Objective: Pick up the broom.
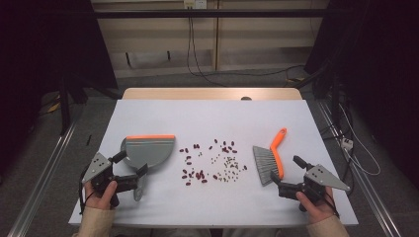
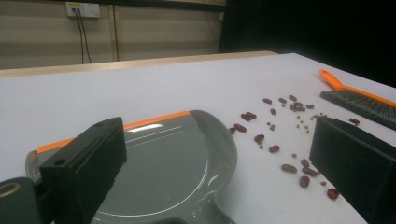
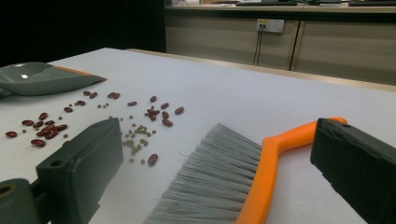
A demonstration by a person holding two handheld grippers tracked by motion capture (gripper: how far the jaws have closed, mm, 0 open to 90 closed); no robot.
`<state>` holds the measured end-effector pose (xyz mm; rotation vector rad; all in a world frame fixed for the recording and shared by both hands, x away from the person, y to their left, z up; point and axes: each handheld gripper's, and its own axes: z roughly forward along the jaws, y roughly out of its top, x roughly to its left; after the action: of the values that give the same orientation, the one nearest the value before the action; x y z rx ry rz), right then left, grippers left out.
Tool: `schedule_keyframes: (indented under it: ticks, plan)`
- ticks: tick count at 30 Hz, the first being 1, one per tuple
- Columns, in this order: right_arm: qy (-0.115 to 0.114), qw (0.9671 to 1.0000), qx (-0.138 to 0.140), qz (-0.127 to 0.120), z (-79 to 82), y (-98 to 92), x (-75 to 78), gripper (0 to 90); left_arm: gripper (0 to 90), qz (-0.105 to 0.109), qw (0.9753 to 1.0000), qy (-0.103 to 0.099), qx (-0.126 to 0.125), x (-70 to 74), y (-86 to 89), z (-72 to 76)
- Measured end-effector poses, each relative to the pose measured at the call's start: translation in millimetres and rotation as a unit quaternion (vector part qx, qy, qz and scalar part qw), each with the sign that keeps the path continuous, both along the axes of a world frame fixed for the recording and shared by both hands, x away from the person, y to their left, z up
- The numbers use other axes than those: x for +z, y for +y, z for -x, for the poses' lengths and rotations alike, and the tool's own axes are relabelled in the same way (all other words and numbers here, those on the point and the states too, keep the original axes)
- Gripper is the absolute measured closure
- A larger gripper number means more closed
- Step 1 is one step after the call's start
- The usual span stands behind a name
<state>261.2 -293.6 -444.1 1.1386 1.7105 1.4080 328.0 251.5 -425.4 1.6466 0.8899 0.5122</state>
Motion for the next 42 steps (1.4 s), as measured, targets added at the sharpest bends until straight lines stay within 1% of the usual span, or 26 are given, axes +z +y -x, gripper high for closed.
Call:
schedule_keyframes:
  ticks: [4,13,14,15,16,17,19,21,22,23,24,26,28,29,30,31,32,33,34,35,36,37,38,40,41,42]
  plan:
    - [0.000,1.0000,0.003,0.005,0.0,0.2,-0.3,2.2,3.7,0.002,1.0000,0.000,0.000,-0.1,-0.6,-0.3]
    - [0.002,1.0000,0.002,0.002,-2.1,0.4,1.6,2.4,3.7,0.004,1.0000,-0.004,0.002,0.5,-0.9,-0.7]
    - [0.005,1.0000,0.000,0.002,-3.5,0.6,2.3,2.4,3.7,0.002,1.0000,-0.004,0.001,0.6,-1.1,-1.1]
    - [0.010,0.9999,0.001,0.007,-5.5,0.4,3.2,2.6,3.7,0.000,1.0000,-0.005,0.001,0.9,-1.1,-1.3]
    - [0.015,0.9997,-0.002,0.018,-7.8,0.3,4.2,2.6,3.7,0.000,1.0000,-0.006,-0.001,0.9,-1.3,-1.6]
    - [0.018,0.9995,-0.009,0.023,-10.6,0.4,5.0,2.6,3.7,0.000,1.0000,-0.006,-0.003,1.0,-1.6,-1.8]
    - [0.032,0.9990,-0.020,0.023,-16.3,-0.7,6.4,3.0,3.7,0.000,1.0000,-0.006,-0.003,0.9,-1.9,-2.1]
    - [0.049,0.9975,-0.043,0.026,-21.9,-3.0,7.6,3.2,3.7,0.001,1.0000,-0.004,-0.005,0.7,-2.3,-2.9]
    - [0.059,0.9967,-0.052,0.019,-25.2,-3.9,8.5,3.4,3.7,0.002,1.0000,-0.006,-0.005,0.8,-2.4,-3.4]
    - [0.066,0.9958,-0.060,0.020,-29.0,-5.1,9.0,3.7,3.7,0.003,1.0000,-0.006,-0.005,1.1,-2.3,-3.7]
    - [0.073,0.9946,-0.069,0.022,-33.0,-6.3,9.4,3.7,3.7,0.004,1.0000,-0.007,-0.005,1.1,-2.5,-4.2]
    - [0.093,0.9920,-0.083,0.016,-41.4,-8.2,10.0,9.3,3.7,0.003,0.9999,-0.006,-0.007,1.0,-3.4,-5.3]
    - [0.108,0.9894,-0.095,0.015,-51.1,-9.9,9.8,9.4,3.6,0.005,0.9999,-0.004,-0.010,0.4,-5.0,-6.4]
    - [0.117,0.9877,-0.101,0.021,-56.4,-10.3,9.4,10.5,3.6,0.003,0.9999,-0.005,-0.012,0.5,-5.1,-7.0]
    - [0.126,0.9859,-0.108,0.024,-62.0,-10.8,8.9,13.1,3.7,0.004,0.9999,-0.006,-0.013,0.5,-5.4,-7.6]
    - [0.133,0.9848,-0.109,0.022,-67.1,-11.3,7.9,17.7,3.7,0.007,0.9999,-0.005,-0.013,0.5,-6.1,-8.0]
    - [0.144,0.9835,-0.107,0.023,-72.9,-11.5,6.2,20.0,3.7,0.007,0.9999,-0.005,-0.014,0.5,-6.4,-8.7]
    - [0.157,0.9816,-0.106,0.028,-79.2,-11.1,3.9,19.7,3.7,0.005,0.9998,-0.005,-0.016,0.4,-6.5,-9.3]
    - [0.167,0.9790,-0.113,0.032,-85.1,-10.8,1.0,20.3,3.7,0.006,0.9998,-0.004,-0.016,0.2,-7.1,-9.8]
    - [0.183,0.9754,-0.119,0.031,-90.6,-10.4,-2.3,21.7,3.7,0.006,0.9998,-0.004,-0.018,0.0,-7.4,-10.3]
    - [0.198,0.9729,-0.117,0.021,-96.2,-9.7,-5.5,23.8,3.7,0.006,0.9998,-0.004,-0.019,-0.2,-7.8,-10.7]
    - [0.207,0.9710,-0.118,0.014,-100.7,-8.5,-8.5,26.5,3.7,0.005,0.9998,-0.003,-0.019,-0.3,-8.0,-11.0]
    - [0.215,0.9686,-0.124,0.015,-104.7,-6.5,-10.9,28.1,3.7,0.004,0.9998,-0.003,-0.020,-0.3,-7.8,-11.2]
    - [0.226,0.9654,-0.128,0.024,-112.3,-2.7,-13.9,31.3,3.7,0.006,0.9998,-0.003,-0.020,-0.3,-7.6,-11.6]
    - [0.234,0.9624,-0.134,0.033,-115.1,-1.1,-14.4,34.0,3.7,0.006,0.9998,-0.002,-0.020,-0.3,-7.5,-11.7]
    - [0.238,0.9611,-0.137,0.031,-117.5,0.0,-14.0,37.0,3.7,0.007,0.9998,-0.003,-0.019,-0.4,-7.3,-11.7]
